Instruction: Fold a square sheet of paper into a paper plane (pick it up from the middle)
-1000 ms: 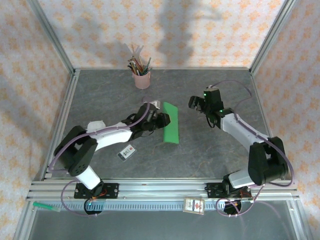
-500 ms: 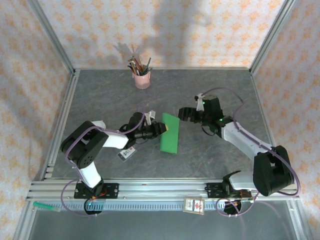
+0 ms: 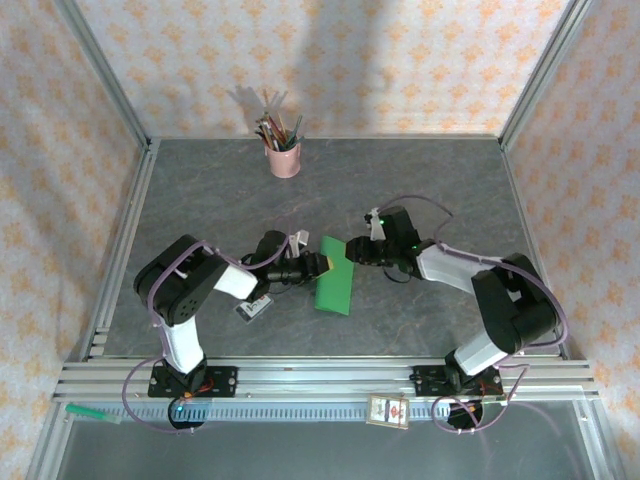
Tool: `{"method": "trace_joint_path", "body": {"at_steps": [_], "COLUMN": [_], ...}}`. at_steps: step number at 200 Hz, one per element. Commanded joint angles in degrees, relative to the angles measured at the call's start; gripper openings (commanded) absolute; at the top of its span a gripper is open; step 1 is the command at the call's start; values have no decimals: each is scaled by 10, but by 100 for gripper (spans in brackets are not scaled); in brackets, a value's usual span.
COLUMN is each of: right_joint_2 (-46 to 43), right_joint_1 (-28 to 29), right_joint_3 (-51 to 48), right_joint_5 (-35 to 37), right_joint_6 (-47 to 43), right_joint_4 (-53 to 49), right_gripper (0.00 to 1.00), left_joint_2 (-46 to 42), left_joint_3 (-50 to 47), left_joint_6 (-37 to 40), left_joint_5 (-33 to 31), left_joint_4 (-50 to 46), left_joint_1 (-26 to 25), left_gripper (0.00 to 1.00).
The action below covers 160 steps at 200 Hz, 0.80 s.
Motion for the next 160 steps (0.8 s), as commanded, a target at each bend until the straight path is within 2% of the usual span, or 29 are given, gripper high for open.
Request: {"method": "trace_joint_path", "body": {"at_steps": [1,74,160], "right_joint_2": [25,88,107], "right_joint_1": [10,23,35], "right_joint_3": [-4,-2,-20], "right_joint_5": [2,11,22], "right_joint_6": [15,32,71], "right_joint_4": [42,84,134], "right_gripper": [30,22,20], "left_joint_2": [5,4,-28], "left_joint_3": [-7,1,39], "left_joint_6": [22,61,122], "left_joint_5": [4,-18,-72], "left_joint_4": [15,-39,-213], "left_joint_1": [4,7,4], "left_gripper": [30,37,62]}}
